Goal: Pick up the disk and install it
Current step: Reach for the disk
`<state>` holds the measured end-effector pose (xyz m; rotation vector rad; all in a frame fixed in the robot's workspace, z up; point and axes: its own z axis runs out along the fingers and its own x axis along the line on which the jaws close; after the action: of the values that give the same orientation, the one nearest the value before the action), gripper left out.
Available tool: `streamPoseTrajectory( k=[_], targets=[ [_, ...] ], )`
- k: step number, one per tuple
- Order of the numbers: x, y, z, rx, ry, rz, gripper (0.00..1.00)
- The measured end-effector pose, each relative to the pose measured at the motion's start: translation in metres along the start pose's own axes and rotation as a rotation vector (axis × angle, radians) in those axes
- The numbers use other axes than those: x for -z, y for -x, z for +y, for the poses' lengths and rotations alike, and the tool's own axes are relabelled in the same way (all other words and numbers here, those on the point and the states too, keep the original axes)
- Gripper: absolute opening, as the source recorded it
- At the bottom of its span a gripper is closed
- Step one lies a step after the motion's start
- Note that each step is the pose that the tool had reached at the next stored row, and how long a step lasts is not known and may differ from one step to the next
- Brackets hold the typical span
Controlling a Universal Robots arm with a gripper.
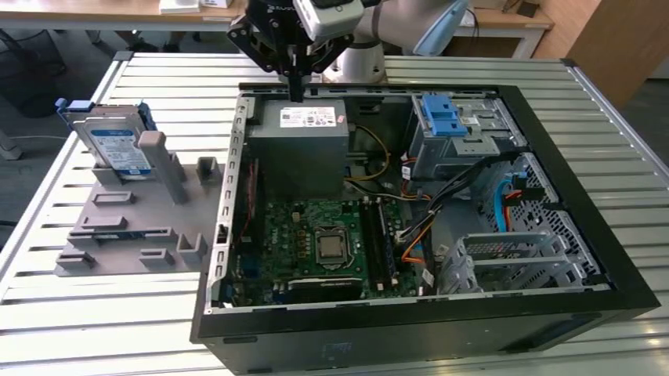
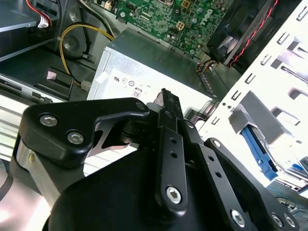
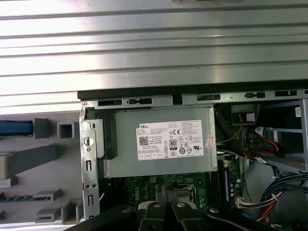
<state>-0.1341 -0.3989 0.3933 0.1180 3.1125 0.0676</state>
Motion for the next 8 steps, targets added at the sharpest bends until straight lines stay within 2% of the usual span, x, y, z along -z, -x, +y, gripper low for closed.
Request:
streamPoseTrajectory(
  k=[8],
  targets=[
    [0.0, -0.0018, -0.0001, 0.0, 0.0, 0.0, 0.11]
  ],
)
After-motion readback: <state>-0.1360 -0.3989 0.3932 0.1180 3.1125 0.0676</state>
